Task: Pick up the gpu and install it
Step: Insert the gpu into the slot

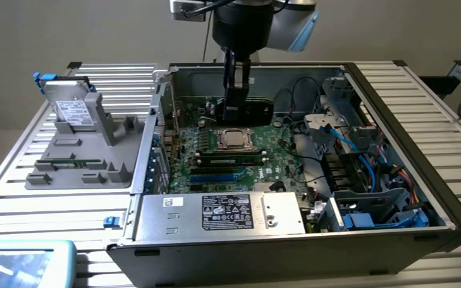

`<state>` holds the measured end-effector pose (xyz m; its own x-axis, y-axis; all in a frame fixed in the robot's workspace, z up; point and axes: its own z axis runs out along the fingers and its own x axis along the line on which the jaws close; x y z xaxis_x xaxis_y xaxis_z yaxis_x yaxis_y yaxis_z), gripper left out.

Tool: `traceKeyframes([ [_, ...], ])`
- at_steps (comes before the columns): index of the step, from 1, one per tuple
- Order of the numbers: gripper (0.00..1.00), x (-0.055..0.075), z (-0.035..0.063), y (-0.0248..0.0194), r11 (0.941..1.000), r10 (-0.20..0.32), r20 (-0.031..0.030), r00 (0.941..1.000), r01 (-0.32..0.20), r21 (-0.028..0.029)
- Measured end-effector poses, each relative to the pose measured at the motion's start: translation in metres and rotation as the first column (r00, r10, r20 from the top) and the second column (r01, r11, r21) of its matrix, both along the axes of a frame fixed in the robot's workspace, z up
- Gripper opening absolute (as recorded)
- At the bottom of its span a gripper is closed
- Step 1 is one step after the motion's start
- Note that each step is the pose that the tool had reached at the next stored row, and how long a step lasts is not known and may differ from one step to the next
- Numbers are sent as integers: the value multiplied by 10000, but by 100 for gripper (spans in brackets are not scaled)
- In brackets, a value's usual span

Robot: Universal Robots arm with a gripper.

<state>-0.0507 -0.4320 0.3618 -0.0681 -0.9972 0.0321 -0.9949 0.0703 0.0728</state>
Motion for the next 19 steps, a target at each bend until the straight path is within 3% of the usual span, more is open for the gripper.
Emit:
traceKeyframes([
  [3,29,-1,-22,-4,10000,15,-39,10000,-15,74],
  [15,29,-12,-100,5,9999,108,-50,9999,-108,83],
  [19,29,-40,-150,5,9989,455,-48,9990,-454,147],
])
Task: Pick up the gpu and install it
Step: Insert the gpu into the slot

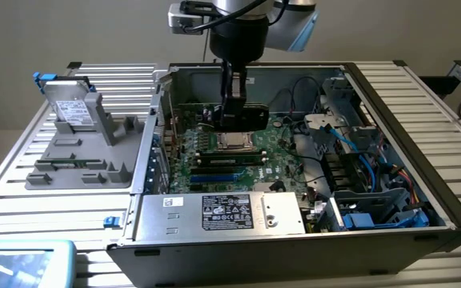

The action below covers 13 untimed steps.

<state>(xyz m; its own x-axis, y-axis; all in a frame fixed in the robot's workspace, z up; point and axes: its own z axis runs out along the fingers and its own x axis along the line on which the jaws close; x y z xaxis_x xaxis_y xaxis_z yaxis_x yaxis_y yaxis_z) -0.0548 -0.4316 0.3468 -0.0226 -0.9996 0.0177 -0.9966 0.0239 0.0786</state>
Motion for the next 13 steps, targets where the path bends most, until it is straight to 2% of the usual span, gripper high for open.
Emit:
traceKeyframes([
  [4,29,0,-10,0,10000,40,1,10000,-40,2],
  [13,29,-28,-170,-1,9999,168,-1,9999,-168,0],
])
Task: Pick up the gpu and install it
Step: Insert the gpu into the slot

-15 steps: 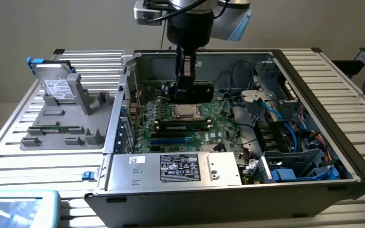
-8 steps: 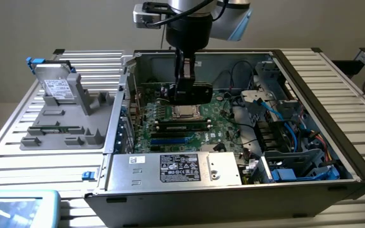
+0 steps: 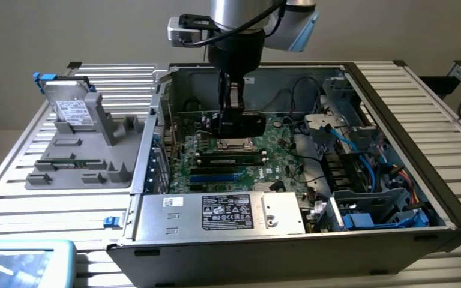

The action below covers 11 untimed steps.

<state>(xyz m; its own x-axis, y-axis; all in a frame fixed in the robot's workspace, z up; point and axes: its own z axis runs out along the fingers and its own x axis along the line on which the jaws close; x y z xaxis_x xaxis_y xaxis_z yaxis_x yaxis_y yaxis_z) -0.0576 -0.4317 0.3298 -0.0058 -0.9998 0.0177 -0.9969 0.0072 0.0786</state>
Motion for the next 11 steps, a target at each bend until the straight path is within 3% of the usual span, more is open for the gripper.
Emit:
traceKeyframes([
  [8,29,-17,-144,-3,10000,58,12,10000,-58,-2],
  [11,29,-41,-197,-26,10000,60,13,10000,-60,-3],
])
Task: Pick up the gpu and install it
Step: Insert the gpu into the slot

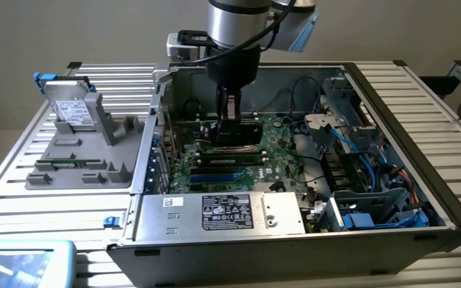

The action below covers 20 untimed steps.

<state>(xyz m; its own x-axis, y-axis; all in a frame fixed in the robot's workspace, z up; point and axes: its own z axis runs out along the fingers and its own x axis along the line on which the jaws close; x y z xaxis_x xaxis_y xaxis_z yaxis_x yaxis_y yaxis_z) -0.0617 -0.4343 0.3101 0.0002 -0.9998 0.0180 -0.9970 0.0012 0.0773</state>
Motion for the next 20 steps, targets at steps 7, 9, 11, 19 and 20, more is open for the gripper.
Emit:
traceKeyframes([
  [7,29,-3,-130,-173,10000,-6,1,10000,6,39],
  [9,29,-4,-165,-176,10000,-12,1,10000,12,39],
  [11,29,-4,-201,-176,10000,-16,0,10000,16,39],
  [19,29,-4,-346,-177,10000,-76,0,10000,76,39],
  [20,29,-4,-364,-177,10000,-89,0,10000,89,39],
])
